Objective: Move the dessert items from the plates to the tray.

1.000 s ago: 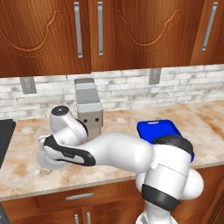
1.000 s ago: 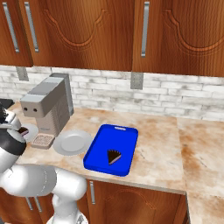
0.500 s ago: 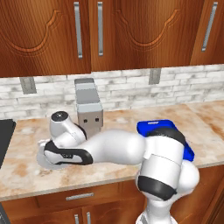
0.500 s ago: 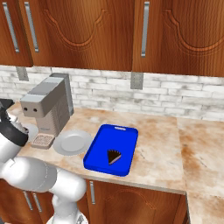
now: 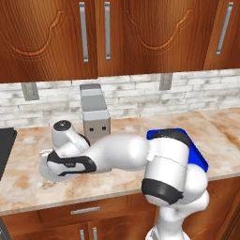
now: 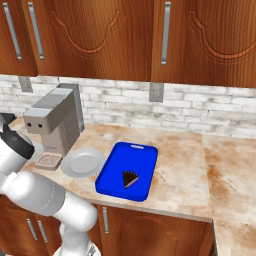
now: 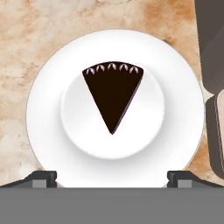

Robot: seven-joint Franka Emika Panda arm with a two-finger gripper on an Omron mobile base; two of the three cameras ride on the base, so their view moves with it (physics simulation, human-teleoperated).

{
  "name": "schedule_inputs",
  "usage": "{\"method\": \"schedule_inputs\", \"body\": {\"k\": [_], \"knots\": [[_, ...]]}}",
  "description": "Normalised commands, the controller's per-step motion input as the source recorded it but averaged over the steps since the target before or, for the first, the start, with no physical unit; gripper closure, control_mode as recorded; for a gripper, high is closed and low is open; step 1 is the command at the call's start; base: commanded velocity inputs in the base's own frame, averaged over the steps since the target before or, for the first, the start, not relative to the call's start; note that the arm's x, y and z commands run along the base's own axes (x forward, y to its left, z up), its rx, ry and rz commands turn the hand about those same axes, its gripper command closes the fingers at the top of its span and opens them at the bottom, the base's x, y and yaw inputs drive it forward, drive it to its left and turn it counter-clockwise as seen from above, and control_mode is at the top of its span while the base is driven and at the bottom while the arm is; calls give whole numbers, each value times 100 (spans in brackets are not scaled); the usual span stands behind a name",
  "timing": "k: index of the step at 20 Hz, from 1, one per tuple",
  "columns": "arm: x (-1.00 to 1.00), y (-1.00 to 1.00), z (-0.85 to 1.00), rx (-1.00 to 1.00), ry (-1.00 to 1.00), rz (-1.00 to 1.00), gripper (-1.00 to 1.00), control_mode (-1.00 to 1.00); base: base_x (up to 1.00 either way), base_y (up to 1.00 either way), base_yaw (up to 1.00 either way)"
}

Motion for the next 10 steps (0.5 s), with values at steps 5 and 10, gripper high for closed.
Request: {"method": "schedule_inputs", "body": {"k": [5,10], "knots": [[15,0,-3,0,0,0,-100,-100,0,0,0],[10,0,-8,1,0,0,-100,-100,0,0,0]]}}
